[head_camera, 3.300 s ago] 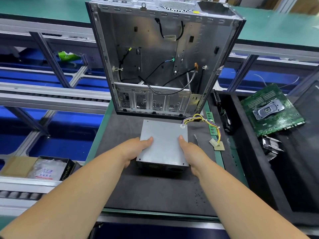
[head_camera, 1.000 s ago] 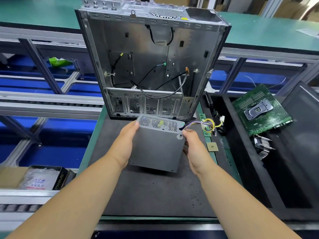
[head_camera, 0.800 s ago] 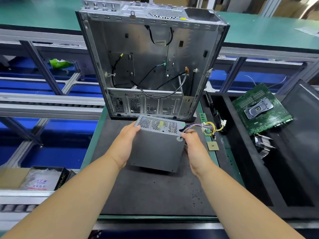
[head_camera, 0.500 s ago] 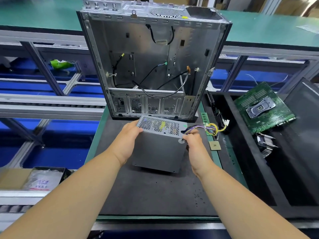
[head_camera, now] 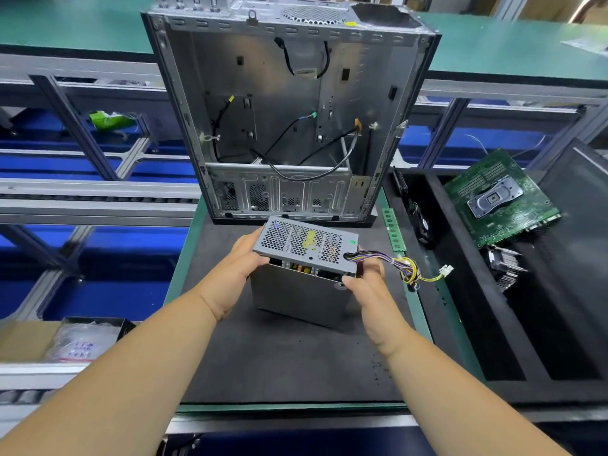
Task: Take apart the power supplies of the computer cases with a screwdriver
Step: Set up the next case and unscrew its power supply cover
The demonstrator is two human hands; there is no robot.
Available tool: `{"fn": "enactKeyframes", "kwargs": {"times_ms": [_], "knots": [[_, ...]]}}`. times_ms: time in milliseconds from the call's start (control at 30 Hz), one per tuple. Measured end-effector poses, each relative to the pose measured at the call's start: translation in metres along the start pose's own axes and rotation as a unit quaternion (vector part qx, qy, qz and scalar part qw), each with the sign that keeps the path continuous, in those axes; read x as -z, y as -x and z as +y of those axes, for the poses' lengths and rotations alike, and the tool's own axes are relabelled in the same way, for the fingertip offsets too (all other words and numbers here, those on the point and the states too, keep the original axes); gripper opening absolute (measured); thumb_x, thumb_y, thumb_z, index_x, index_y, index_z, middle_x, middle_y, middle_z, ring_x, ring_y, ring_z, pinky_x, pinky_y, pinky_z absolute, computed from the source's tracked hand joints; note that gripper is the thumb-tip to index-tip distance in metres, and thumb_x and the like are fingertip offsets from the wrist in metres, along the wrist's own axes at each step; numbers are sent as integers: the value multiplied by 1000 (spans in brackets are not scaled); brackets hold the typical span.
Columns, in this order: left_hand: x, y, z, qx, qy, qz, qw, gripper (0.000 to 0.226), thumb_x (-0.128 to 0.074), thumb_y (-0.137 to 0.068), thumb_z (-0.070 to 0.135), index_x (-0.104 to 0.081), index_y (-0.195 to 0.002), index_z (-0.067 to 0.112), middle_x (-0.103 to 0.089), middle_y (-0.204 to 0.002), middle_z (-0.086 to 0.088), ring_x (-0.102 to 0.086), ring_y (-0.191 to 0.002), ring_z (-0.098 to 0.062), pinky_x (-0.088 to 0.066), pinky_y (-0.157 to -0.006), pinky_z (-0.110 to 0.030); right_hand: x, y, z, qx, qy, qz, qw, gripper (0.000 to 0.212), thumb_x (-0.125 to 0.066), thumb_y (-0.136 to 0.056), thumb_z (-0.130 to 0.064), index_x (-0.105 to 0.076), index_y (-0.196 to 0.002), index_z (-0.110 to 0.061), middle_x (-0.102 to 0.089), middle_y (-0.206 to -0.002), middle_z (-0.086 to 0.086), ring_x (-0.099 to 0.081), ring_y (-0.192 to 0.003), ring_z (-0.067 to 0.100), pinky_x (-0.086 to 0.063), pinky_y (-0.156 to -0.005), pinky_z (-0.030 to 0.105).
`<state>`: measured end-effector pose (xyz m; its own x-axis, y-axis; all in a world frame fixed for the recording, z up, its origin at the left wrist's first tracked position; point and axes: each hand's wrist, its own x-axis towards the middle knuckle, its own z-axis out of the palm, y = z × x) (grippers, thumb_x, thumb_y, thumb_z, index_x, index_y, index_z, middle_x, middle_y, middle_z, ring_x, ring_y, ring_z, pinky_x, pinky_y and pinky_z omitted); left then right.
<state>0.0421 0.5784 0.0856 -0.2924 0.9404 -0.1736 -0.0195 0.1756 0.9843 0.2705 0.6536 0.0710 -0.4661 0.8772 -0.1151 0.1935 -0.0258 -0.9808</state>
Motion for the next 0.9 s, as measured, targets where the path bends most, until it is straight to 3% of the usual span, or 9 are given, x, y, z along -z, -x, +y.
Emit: {"fn": "enactKeyframes", "kwargs": {"times_ms": [133,200,267,367,500,600,700,767,900], "knots": [[9,8,-5,-3,-9,-25,1000,57,-58,-71,50,-49,-127,56,-47,-146,18,-42,-133,6,-30,-115,-26,6,4,1,8,61,-48,997,70,-55,-69,-65,-42,-132,-37,-36,-131,-16,-33,-137,1,-25,-117,32],[11,15,-9,3,-53,-35,998,54,-62,-70,59,-49,-122,65,-51,-140,18,-51,-116,14,-40,-96,-10,9,8,3,14,120,-39,992,80,-64,-68,-65,-41,-135,-28,-36,-134,-9,-35,-138,9,-27,-118,32],[11,19,-13,19,-93,-35,995,52,-69,-74,55,-44,-118,70,-56,-133,17,-57,-102,15,-43,-85,-10,8,10,5,22,167,-12,986,76,-73,-68,-59,-43,-131,-27,-37,-132,-8,-39,-133,9,-30,-116,29],[4,20,-18,18,-106,-15,994,47,-67,-87,49,-40,-124,60,-53,-138,12,-55,-109,12,-40,-98,-19,4,11,6,5,188,-5,982,63,-72,-71,-60,-49,-122,-29,-40,-120,-13,-49,-126,12,-36,-112,32],[-7,21,1,56,-99,-1,993,42,-56,-65,79,-50,-106,69,-48,-140,14,-48,-118,9,-34,-107,-25,2,3,-2,1,142,-3,990,36,-64,-85,-54,-48,-108,-32,-40,-116,-22,-48,-103,-21,-35,-90,5],[-8,21,12,86,-121,-17,989,41,-55,-61,87,-53,-101,76,-51,-137,22,-49,-125,0,-32,-112,-31,8,-6,-10,-29,153,13,988,41,-55,-98,-50,-55,-123,-18,-49,-127,-6,-50,-119,7,-37,-101,25],[-5,18,11,126,-115,-2,985,81,-59,-59,87,-61,-125,41,-63,-129,19,-57,-123,-8,-36,-115,-41,10,-14,-17,-89,132,-1,987,55,-46,-97,-63,-60,-122,-15,-58,-129,2,-54,-122,22,-40,-108,44],[-5,17,13,165,-138,3,977,89,-58,-59,87,-60,-129,32,-63,-131,12,-59,-122,-14,-38,-113,-42,9,-22,-22,-151,143,-4,978,72,-38,-92,-74,-56,-134,-18,-57,-135,0,-54,-124,23,-41,-109,45],[-11,13,9,207,-145,0,968,68,-63,-75,75,-64,-124,26,-66,-125,9,-62,-115,-16,-42,-108,-39,8,-42,-23,-218,193,-10,957,87,-32,-87,-82,-51,-142,-17,-54,-142,3,-52,-126,25,-42,-104,39]]}}
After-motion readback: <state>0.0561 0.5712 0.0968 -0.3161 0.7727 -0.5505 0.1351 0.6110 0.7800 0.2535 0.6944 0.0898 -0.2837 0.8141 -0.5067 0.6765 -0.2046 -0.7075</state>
